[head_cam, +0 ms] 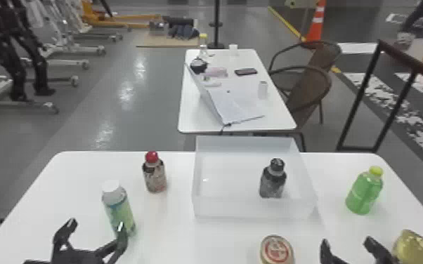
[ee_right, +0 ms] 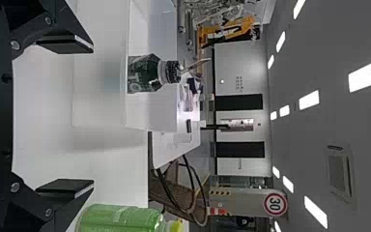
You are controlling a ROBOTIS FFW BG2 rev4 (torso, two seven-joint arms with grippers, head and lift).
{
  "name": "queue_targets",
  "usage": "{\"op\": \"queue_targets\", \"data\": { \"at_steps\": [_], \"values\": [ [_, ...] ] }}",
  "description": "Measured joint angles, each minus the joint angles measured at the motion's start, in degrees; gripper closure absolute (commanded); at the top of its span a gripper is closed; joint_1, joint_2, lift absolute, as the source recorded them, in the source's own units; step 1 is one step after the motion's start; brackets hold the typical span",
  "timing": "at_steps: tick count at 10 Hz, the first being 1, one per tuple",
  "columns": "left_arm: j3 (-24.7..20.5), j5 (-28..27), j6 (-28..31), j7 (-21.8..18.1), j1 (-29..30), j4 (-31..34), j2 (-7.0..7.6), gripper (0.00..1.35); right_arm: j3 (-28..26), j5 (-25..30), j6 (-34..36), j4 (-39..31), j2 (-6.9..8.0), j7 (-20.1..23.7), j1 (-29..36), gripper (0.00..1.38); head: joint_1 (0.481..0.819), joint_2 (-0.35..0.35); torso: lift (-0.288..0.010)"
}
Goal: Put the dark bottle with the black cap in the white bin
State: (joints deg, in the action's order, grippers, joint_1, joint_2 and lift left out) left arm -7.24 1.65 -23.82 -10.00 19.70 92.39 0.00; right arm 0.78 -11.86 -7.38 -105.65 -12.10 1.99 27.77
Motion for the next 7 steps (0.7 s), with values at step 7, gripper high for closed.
{"op": "queue_targets", "data": {
  "at_steps": [7],
  "values": [
    [0.2, -0.1, 0.4, 0.8, 0.1, 0.0, 0.00, 0.17, 0.0, 2.7, 1.6, -1.3, 0.59, -1.1, 0.4, 0.29, 0.549, 0.000, -0.100]
  ]
}}
